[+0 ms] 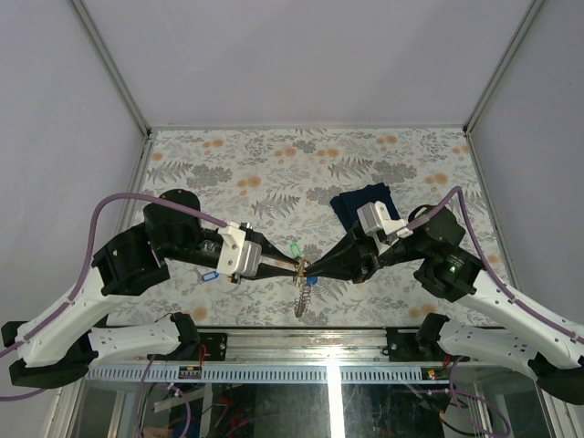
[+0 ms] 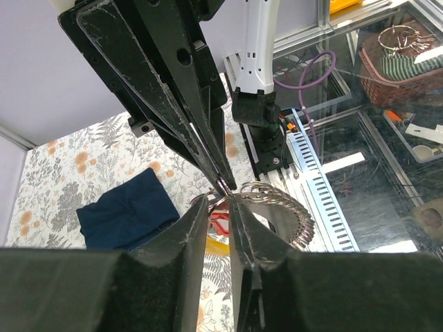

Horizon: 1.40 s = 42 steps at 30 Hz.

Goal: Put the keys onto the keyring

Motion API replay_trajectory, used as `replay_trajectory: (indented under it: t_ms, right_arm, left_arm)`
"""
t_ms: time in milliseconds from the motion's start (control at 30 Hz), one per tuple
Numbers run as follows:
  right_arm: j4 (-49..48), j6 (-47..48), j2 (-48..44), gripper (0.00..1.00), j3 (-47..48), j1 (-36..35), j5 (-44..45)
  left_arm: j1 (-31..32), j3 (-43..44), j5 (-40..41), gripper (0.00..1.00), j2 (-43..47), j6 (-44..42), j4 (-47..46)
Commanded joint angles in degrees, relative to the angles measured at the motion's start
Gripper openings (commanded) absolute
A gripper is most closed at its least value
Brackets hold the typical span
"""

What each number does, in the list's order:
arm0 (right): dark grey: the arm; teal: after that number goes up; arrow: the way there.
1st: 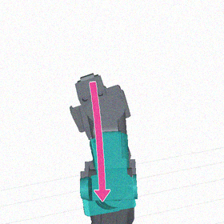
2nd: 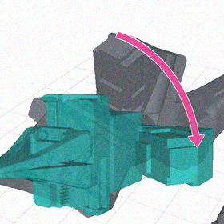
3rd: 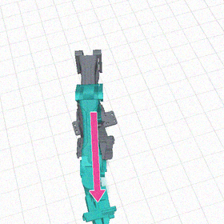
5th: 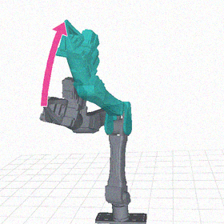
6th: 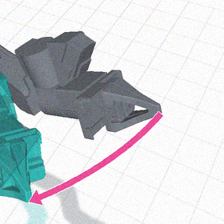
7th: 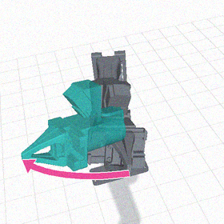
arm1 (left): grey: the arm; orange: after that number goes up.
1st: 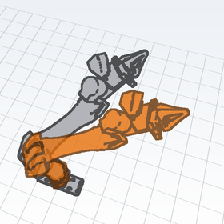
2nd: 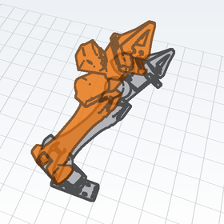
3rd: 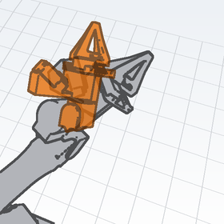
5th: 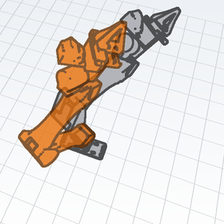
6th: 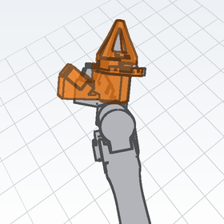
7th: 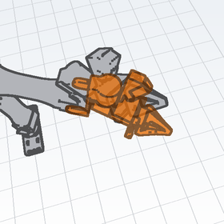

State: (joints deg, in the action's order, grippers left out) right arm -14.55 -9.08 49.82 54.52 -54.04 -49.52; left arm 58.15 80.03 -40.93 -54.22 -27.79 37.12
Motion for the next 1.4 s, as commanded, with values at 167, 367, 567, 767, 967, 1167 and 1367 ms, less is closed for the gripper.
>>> replay_trajectory:
  t_ms: [167,367,567,767,967,1167,1367]
  right_arm:
    - [-4.2,0.0,-2.2,0.0,3.2,0.1,2.1]
    - [-3.7,0.4,-2.8,0.0,3.5,0.1,4.3]
    - [-3.0,0.6,-4.5,0.0,3.8,0.1,8.6]
    - [-4.3,-0.2,-5.1,0.0,3.5,0.1,11.2]
    - [-9.8,-3.3,-6.1,0.0,1.7,0.0,14.0]
    - [-17.1,-7.6,-6.4,0.0,-0.6,0.1,16.0]
    - [-24.3,-11.7,-6.0,0.0,-2.4,0.1,17.5]
  left_arm:
    - [0.3,1.9,0.1,0.01,0.7,-0.8,-0.8]
    - [0.3,1.7,1.7,0.0,1.0,-0.9,-1.0]
    - [0.4,-0.7,3.5,0.0,2.7,0.5,-4.7]
    - [0.3,-1.0,3.5,0.0,2.5,0.9,-5.6]
    - [0.4,-1.6,3.5,0.0,2.3,1.3,-6.7]
    - [0.3,-3.2,3.5,0.0,2.7,2.2,-9.0]
    - [0.3,-4.3,3.3,0.0,2.9,2.7,-11.1]
